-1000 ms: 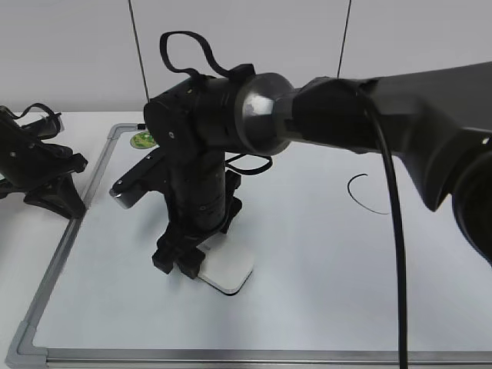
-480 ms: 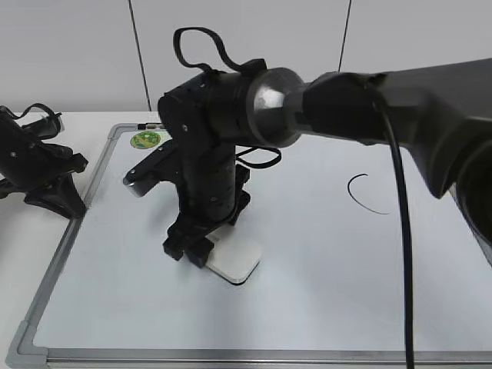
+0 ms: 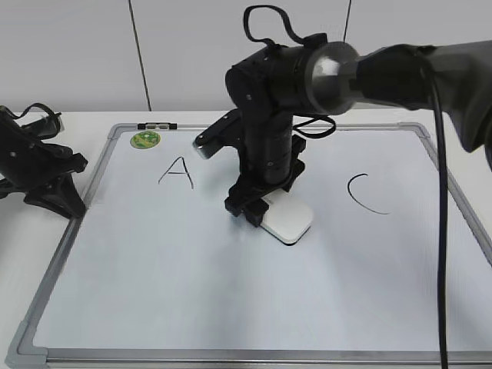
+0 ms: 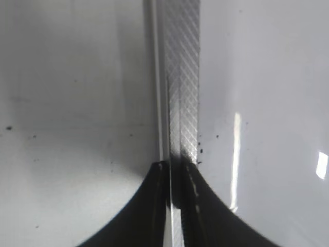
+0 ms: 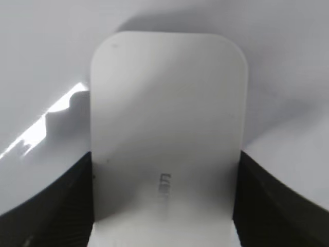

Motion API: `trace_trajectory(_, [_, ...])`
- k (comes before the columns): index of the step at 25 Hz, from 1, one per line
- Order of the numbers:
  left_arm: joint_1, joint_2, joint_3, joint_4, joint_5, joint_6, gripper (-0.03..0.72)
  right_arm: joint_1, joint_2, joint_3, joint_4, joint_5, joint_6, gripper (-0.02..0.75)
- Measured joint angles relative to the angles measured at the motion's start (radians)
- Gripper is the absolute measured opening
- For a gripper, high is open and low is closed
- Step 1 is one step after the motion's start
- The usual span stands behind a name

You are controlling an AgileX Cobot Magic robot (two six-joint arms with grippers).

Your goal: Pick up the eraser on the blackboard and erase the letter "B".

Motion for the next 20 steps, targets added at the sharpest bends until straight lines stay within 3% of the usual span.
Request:
trace_trajectory(11, [0.000,0.000,0.000,0.000,-0.002,0.000,0.034,-0.088,-0.217,0.010,-0.046,0.142,0.037,0.529])
trace_trajectory(20, [0.000,0.000,0.000,0.000,-0.002,0.000,0.034,-0.299,-0.332,0.048,-0.004,0.154,0.067,0.529])
